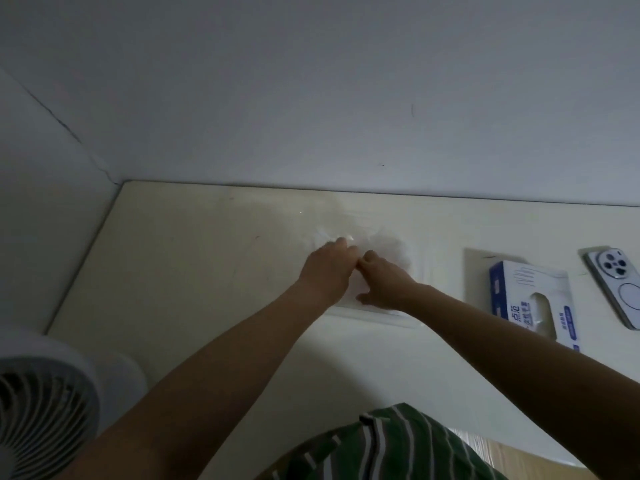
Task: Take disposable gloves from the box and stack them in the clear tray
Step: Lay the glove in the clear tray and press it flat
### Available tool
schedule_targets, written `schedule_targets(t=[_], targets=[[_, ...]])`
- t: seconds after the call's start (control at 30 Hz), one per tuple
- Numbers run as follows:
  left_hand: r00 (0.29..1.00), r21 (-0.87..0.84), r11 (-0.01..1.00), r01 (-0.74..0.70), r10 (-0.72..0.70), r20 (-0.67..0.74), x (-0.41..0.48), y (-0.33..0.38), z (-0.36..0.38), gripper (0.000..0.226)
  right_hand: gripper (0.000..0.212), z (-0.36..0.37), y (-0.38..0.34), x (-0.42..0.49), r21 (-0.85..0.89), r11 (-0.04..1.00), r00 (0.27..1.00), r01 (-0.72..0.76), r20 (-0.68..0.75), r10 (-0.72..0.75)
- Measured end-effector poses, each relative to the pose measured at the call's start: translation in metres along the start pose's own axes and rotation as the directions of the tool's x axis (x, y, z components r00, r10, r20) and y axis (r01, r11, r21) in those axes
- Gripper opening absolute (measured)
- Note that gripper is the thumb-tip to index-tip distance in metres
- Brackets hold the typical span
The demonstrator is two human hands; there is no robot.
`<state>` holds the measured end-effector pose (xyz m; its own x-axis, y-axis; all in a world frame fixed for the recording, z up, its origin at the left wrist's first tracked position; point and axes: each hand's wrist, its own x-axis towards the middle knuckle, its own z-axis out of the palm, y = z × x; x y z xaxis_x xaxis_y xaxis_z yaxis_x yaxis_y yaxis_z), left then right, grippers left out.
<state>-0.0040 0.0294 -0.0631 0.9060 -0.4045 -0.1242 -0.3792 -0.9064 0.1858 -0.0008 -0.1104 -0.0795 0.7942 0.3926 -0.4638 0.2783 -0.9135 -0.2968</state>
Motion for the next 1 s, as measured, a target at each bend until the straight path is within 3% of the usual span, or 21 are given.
schedule_targets(t=[0.07, 0.13, 0.27, 0.43, 0.63, 0.73, 0.9, 1.0], targets=[[0.951, 0.014, 0.988, 0.155, -0.153, 0.269, 0.003, -0.009, 0.008, 0.064, 0.081, 0.000, 0.001, 0.003, -0.077, 0.996, 0.999, -0.034, 0.016, 0.036], [0.883, 0.049, 0.975, 0.217, -0.218, 0.416, 0.004, -0.019, 0.012, 0.093, 0.083, 0.000, 0.003, 0.004, -0.228, 0.971, 0.997, -0.070, 0.009, 0.073], [0.861, 0.065, 0.976, 0.208, -0.214, 0.462, 0.011, -0.030, 0.022, 0.107, 0.093, 0.001, 0.010, 0.002, -0.461, 0.883, 0.994, -0.086, 0.015, 0.104], [0.845, 0.071, 0.971, 0.228, -0.234, 0.481, 0.019, -0.035, 0.038, 0.109, 0.098, 0.010, 0.008, 0.011, -0.387, 0.911, 0.979, -0.145, 0.080, 0.190], [0.851, 0.095, 0.965, 0.245, -0.260, 0.457, 0.021, -0.032, 0.044, 0.117, 0.100, 0.020, 0.007, 0.024, -0.367, 0.920, 0.981, -0.134, 0.082, 0.176], [0.848, 0.131, 0.966, 0.225, -0.260, 0.461, 0.022, -0.028, 0.034, 0.113, 0.099, 0.016, 0.007, 0.024, -0.357, 0.927, 0.982, -0.111, 0.103, 0.158], [0.842, 0.198, 0.957, 0.214, -0.283, 0.459, 0.023, -0.021, 0.009, 0.084, 0.084, -0.007, 0.006, 0.010, -0.239, 0.967, 0.983, -0.083, 0.141, 0.119], [0.899, 0.052, 0.949, 0.312, -0.313, 0.307, 0.027, -0.009, -0.010, 0.051, 0.050, -0.032, 0.008, -0.008, -0.190, 0.982, 0.999, -0.004, -0.052, -0.006]])
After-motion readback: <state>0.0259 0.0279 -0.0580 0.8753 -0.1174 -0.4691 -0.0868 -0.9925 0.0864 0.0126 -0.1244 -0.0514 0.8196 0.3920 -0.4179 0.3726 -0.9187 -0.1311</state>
